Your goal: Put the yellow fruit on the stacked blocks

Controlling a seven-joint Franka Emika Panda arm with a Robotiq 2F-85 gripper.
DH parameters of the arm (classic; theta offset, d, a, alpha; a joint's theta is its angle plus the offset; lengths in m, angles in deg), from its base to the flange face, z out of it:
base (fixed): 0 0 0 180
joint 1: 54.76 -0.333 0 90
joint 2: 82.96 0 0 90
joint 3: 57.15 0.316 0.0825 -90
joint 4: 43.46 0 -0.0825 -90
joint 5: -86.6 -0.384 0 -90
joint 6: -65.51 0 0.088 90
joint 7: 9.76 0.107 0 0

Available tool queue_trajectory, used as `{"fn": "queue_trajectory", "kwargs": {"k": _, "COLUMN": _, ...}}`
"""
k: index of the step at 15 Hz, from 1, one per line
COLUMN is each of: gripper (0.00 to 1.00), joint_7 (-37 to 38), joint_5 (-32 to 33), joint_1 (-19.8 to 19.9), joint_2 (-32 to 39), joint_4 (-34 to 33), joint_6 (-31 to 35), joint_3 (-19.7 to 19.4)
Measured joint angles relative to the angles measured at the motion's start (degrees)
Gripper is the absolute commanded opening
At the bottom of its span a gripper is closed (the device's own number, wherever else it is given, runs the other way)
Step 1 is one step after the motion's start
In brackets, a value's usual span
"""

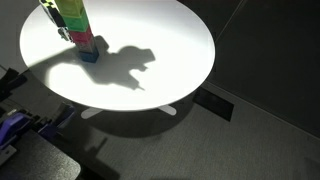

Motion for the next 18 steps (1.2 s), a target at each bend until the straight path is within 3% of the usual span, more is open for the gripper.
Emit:
{"fn": "queue_trajectory", "kwargs": {"k": 7, "gripper": 0.38, "joint_7": 0.0, "joint_5": 0.0, "joint_1": -1.5, "joint_2": -1.4, "joint_4": -2.3, "joint_6": -5.2, "joint_3": 0.7}}
{"fn": "queue_trajectory", "kwargs": {"k": 18, "gripper": 0.38, "joint_7": 0.0, "joint_5": -0.2, "joint_1": -3.3, "joint_2": -2.9, "joint_4": -4.2, "joint_6": -6.5, "joint_3": 1.7}}
